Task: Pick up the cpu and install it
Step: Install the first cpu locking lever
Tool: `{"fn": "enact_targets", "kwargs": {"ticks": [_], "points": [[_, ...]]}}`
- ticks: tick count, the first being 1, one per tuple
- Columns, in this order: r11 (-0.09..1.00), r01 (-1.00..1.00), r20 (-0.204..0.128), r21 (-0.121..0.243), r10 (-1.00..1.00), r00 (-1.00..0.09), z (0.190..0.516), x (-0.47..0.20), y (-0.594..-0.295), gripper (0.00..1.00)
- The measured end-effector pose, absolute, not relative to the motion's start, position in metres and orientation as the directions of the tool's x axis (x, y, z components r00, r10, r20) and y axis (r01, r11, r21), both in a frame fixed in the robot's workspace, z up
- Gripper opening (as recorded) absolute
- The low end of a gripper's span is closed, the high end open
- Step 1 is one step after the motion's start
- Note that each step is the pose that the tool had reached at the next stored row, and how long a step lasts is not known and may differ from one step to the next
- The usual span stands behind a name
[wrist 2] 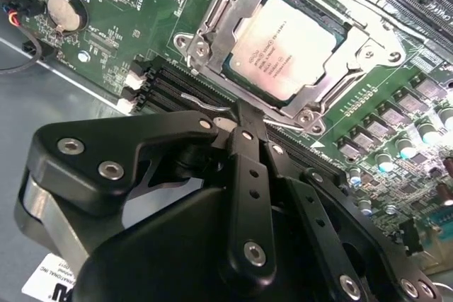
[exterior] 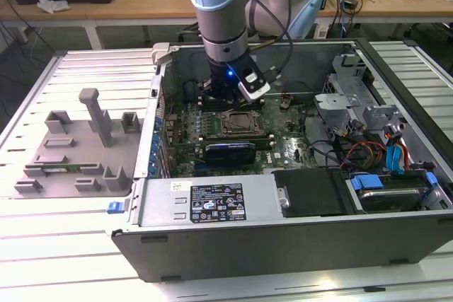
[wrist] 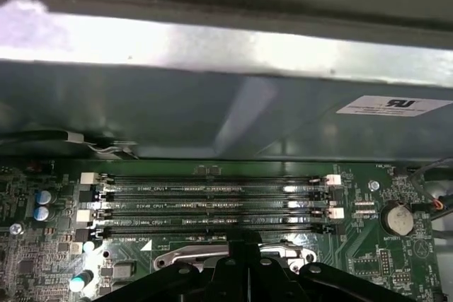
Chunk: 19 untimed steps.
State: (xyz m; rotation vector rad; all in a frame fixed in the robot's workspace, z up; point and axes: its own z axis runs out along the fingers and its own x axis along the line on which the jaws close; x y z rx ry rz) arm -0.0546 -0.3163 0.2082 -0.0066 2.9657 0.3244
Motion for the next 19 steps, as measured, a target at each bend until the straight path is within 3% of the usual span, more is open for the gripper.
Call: {"fn": "enact_targets", "kwargs": {"ticks": [6, 19], "points": [[0.980, -0.021, -0.157, 0.197, 0.010, -0.988, 0.208, -0.055, -0.301, 0.11], [0.981, -0.014, -0.157, 0.193, 0.017, -0.987, 0.216, -0.055, -0.301, 0.11]]}}
